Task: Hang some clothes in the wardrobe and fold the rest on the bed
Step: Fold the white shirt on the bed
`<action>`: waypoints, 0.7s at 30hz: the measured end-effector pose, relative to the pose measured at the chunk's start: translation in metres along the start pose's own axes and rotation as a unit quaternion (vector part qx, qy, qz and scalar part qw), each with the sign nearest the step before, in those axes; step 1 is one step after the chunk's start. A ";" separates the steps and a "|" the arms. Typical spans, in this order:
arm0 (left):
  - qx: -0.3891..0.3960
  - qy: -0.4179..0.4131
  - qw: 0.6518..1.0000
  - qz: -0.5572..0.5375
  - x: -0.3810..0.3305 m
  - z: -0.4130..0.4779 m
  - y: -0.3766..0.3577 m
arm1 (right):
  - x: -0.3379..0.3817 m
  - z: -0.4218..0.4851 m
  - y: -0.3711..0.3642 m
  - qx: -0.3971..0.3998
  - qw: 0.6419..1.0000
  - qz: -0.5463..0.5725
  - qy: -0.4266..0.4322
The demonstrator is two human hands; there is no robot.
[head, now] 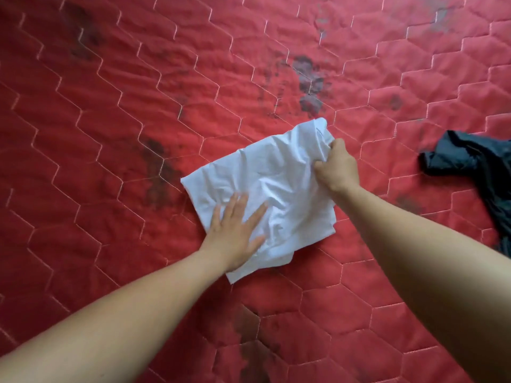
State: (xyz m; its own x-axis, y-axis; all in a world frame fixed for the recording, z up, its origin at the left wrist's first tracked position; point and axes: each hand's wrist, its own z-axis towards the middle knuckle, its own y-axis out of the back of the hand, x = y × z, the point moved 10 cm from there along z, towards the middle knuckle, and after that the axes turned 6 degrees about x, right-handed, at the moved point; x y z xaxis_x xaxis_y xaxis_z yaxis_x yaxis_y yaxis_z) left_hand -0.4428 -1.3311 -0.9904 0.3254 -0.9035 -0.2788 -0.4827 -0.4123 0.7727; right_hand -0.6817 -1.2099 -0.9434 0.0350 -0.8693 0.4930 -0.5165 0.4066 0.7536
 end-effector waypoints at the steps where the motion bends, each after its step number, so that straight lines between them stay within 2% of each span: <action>1: 0.019 -0.012 1.000 0.015 -0.009 -0.002 -0.015 | -0.013 0.000 0.001 -0.005 0.999 -0.037 -0.016; 5: 0.036 -0.007 0.996 0.085 -0.018 -0.004 -0.037 | -0.056 0.000 0.008 0.011 0.981 -0.167 -0.099; 6: 0.030 -0.009 0.995 0.090 -0.018 -0.004 -0.036 | -0.055 0.000 0.011 -0.003 0.976 -0.197 -0.096; 7: 0.019 -0.012 0.996 0.086 -0.016 -0.003 -0.031 | -0.043 0.001 0.013 -0.034 0.973 -0.223 -0.058; 9: -0.023 -0.010 0.999 0.048 -0.010 0.000 -0.012 | 0.012 -0.003 0.007 -0.098 0.950 -0.267 0.128; 11: -0.091 0.013 0.996 -0.005 0.001 0.010 0.014 | 0.060 -0.013 -0.025 -0.076 0.885 -0.339 0.311; 12: -0.122 0.032 0.992 -0.015 0.009 0.017 0.024 | 0.068 -0.011 -0.045 -0.033 0.854 -0.385 0.348; 13: -0.140 0.051 0.989 -0.011 0.016 0.024 0.030 | 0.064 -0.004 -0.061 0.016 0.836 -0.429 0.341; 15: -0.135 0.080 0.987 0.026 0.030 0.036 0.028 | 0.042 0.016 -0.073 0.062 0.829 -0.480 0.279; 18: -0.148 0.068 0.983 0.082 0.039 0.042 0.011 | 0.011 0.036 -0.079 0.066 0.855 -0.455 0.242; 21: -0.186 0.052 0.978 0.074 0.042 0.042 0.004 | 0.002 0.042 -0.085 0.077 0.873 -0.419 0.237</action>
State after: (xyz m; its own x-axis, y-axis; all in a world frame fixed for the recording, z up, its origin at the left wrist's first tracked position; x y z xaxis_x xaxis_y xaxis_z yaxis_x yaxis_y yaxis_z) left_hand -0.4655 -1.3759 -1.0232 0.3652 -0.9251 -0.1040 -0.2078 -0.1899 0.9595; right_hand -0.6738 -1.2577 -1.0252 0.7875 -0.6142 -0.0511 -0.2469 -0.3904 0.8869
